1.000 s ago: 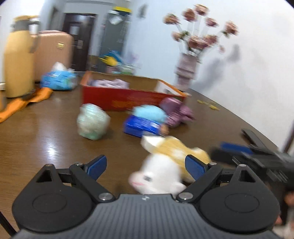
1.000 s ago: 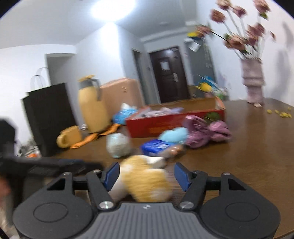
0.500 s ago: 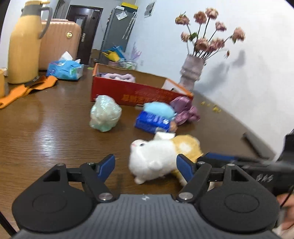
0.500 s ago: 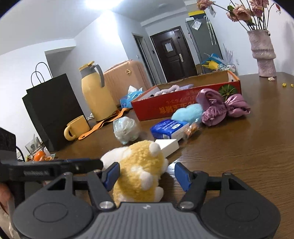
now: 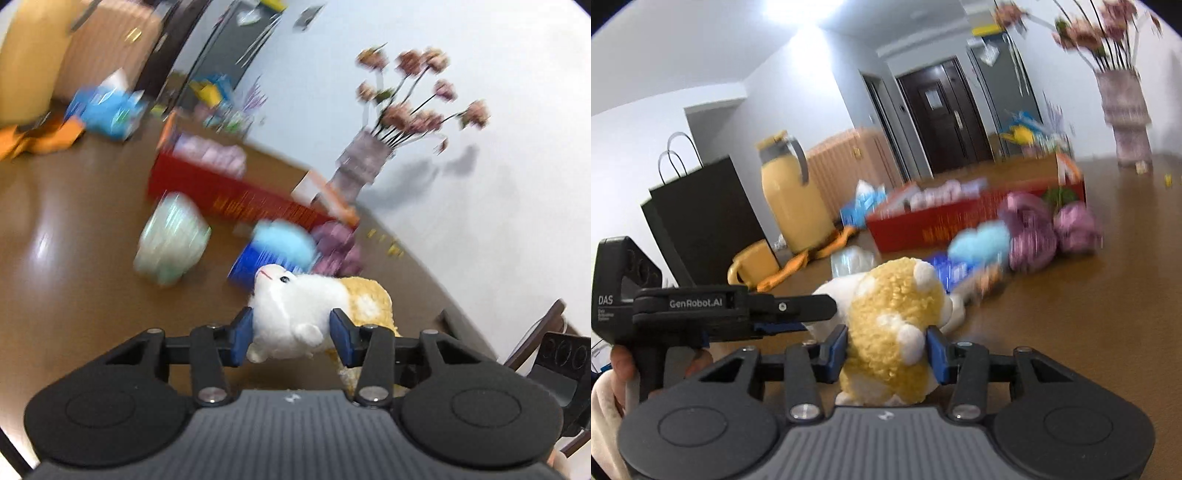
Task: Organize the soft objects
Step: 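Carry the sheep plush into the red box and open both grippers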
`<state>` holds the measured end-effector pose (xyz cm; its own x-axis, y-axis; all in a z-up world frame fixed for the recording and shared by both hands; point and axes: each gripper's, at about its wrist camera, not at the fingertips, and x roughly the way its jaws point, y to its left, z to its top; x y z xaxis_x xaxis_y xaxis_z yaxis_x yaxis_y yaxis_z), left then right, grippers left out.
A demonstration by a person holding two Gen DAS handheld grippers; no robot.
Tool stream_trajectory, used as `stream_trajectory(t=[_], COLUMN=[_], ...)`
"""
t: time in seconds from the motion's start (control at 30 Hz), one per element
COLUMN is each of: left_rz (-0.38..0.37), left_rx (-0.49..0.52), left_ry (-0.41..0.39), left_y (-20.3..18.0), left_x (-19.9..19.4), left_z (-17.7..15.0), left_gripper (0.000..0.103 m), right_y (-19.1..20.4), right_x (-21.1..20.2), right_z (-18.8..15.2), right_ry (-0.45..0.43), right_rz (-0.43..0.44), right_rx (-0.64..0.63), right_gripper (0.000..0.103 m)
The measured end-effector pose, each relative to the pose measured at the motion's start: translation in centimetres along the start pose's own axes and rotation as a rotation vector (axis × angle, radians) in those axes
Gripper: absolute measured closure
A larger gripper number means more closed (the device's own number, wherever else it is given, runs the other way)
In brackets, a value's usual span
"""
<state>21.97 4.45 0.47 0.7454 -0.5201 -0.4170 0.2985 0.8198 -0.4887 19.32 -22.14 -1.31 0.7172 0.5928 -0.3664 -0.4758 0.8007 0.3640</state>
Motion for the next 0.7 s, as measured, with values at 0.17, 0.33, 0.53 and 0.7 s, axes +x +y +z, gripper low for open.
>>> stream_trajectory(t=[0.17, 0.33, 0.53, 0.7], left_rz=[-0.032, 0.017, 0.142, 0.214], left_rx=[0.064, 0.090, 0.042, 0.067], left_ry=[-0.015, 0.039, 0.167, 0.198], left_y=[-2.1, -2.2, 1.0, 2.3], left_x=[5.4, 17.1, 29.4, 32.3], left_z=[9.1, 18.5, 22.5, 22.1], left_gripper=[0.058, 0.058, 0.058, 0.065], right_y=[-2.7, -9.7, -19.4, -20.9], right_x=[1.8, 9.0, 20.1, 26.4], right_z=[8.1, 17.9, 24.2, 24.2], right_ry=[-0.061, -0.024, 0.156, 0.265], right_rz=[-0.034, -0.095, -0.137, -0.309], right_rx=[-0.078, -0.035, 0.064, -0.037], right_gripper=[0.060, 0.063, 0.065, 0.063])
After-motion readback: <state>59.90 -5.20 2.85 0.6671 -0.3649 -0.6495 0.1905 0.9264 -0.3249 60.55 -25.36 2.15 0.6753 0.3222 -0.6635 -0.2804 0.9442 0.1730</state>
